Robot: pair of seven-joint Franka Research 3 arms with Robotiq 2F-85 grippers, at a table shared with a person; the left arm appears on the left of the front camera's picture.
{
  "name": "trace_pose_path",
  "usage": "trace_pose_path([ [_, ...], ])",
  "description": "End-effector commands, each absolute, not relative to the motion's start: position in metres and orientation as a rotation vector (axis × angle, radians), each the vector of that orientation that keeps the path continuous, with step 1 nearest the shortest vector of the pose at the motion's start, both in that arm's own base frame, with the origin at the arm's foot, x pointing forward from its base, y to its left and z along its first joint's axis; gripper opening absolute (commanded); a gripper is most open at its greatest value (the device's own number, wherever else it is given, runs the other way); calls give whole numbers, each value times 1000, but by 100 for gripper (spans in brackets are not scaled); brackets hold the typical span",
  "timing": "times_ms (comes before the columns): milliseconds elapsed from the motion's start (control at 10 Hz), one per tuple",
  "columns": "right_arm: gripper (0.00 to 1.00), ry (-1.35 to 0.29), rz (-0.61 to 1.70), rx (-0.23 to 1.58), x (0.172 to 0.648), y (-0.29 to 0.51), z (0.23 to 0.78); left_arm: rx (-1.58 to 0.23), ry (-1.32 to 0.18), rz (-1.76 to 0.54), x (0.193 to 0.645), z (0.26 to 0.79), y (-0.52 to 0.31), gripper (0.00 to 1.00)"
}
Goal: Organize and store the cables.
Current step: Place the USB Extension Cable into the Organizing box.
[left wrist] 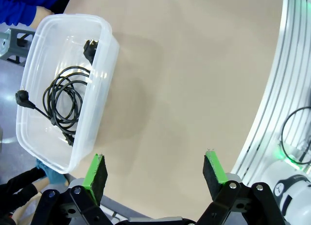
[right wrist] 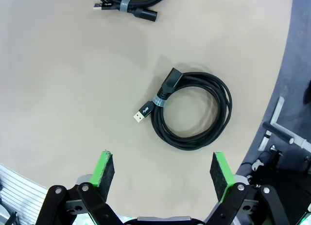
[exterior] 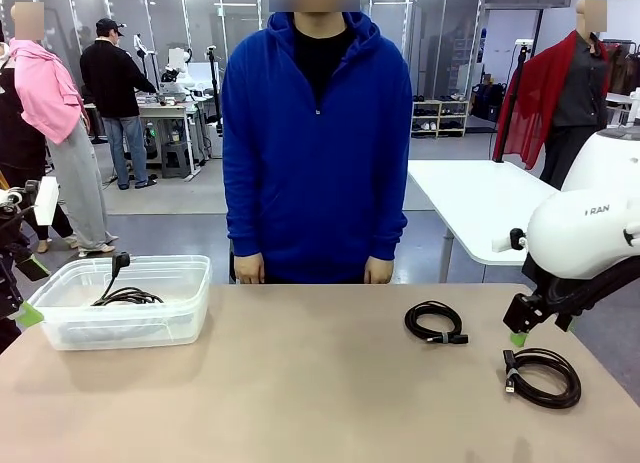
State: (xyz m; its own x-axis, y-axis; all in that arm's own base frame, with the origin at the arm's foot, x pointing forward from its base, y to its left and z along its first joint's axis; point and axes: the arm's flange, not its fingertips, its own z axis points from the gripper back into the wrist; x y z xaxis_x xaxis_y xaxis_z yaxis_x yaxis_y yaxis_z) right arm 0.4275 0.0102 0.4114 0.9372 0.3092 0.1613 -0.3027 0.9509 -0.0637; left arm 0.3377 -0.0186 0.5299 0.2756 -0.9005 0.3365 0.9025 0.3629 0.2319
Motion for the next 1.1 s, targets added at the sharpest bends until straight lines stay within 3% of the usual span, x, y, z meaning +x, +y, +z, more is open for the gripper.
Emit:
trace_pose_path([
  [0,100,-186,242,-44,440,11,390,4,-446,-1209,338,531,-19,100],
  [1000,100,-94,190,6,464,15,323,4,-446,-1209,338,531,-19,100],
])
